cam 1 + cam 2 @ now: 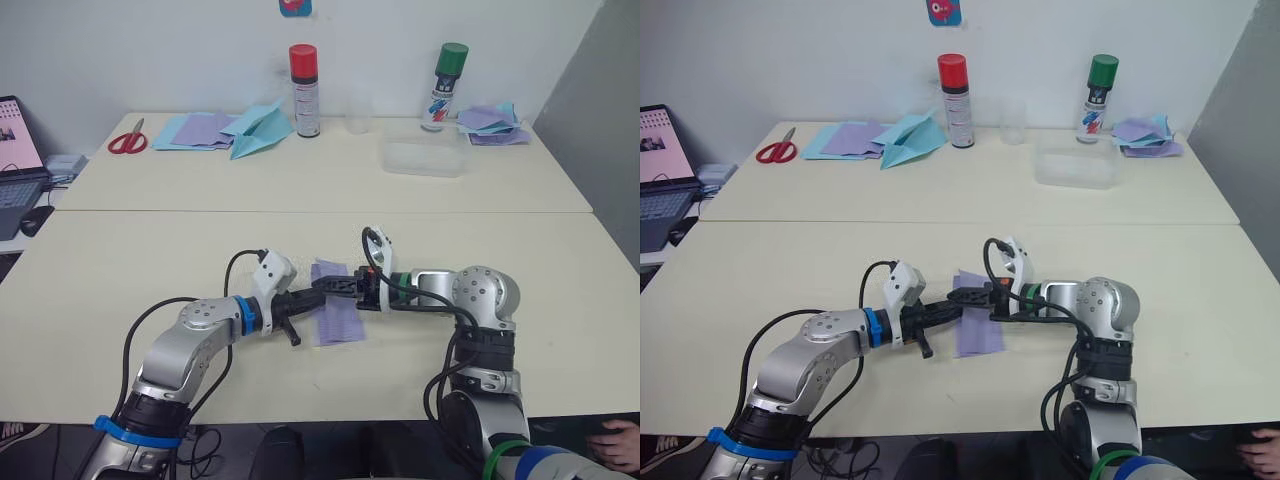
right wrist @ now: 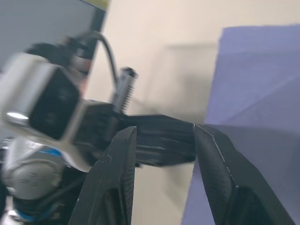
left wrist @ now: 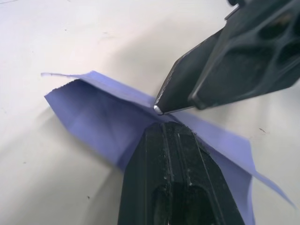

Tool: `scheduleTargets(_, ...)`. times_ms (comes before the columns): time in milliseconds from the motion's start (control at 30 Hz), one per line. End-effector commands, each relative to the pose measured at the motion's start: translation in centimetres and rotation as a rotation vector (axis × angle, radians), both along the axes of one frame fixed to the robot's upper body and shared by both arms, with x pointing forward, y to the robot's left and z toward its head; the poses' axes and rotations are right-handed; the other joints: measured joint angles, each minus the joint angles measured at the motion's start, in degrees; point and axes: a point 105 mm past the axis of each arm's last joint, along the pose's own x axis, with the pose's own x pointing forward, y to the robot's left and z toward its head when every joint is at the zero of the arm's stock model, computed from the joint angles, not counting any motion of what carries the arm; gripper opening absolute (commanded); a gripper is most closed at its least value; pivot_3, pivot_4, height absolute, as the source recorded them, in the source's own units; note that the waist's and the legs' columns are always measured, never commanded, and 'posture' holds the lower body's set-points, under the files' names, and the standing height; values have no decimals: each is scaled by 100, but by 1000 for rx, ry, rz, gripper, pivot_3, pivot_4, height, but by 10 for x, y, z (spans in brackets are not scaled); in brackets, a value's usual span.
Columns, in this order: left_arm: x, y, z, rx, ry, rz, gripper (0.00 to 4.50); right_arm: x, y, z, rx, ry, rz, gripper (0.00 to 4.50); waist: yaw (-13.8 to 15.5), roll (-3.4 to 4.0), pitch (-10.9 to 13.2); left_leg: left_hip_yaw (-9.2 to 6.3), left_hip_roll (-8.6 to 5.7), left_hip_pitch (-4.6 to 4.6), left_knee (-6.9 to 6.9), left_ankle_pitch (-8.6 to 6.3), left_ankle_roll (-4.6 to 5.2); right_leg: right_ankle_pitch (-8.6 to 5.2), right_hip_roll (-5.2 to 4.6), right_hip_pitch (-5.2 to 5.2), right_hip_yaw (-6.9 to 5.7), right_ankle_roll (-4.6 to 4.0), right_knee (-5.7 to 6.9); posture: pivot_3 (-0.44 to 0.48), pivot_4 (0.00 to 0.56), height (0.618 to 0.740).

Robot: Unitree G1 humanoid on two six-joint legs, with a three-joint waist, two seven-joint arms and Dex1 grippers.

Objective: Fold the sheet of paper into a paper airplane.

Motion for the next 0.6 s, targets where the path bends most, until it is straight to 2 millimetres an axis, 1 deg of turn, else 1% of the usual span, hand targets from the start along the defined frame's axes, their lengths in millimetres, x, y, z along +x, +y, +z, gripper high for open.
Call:
scheduleTargets(33, -1, -4, 9, -2, -45, -20, 0, 1, 0, -4, -61, -53, -5, 1969, -4, 0, 0, 1, 0, -4, 0, 0, 0, 0, 0, -4, 0, 0, 0, 0, 150, 740)
scheduleTargets(233, -1, -5, 2, 16, -33, -26, 0, 5, -2, 0, -110, -150, 8, 1969, 2, 0, 0, 3, 1, -48, 4, 0, 0, 1, 4, -45, -7, 1, 6, 0, 150, 740)
scheduleTargets(300, -1, -4, 2, 13, -33, -22, 0, 6, -3, 3, -113, -173, 17, 1969, 5, 0, 0, 3, 1, -49, 4, 0, 0, 1, 4, -45, -7, 1, 5, 0, 150, 740)
scheduleTargets(533, -4, 14, 14, -4, -36, 8, 0, 6, -8, 18, -93, -250, 26, 1969, 4, 0, 0, 1, 2, -51, 4, 0, 0, 1, 4, -47, -9, 1, 5, 0, 150, 740)
scheduleTargets(600, -4, 19, 14, 6, -38, 15, 0, 7, -12, 21, -96, -280, 34, 1969, 5, 0, 0, 1, 3, -51, 4, 0, 0, 1, 4, -47, -10, 1, 5, 0, 150, 740)
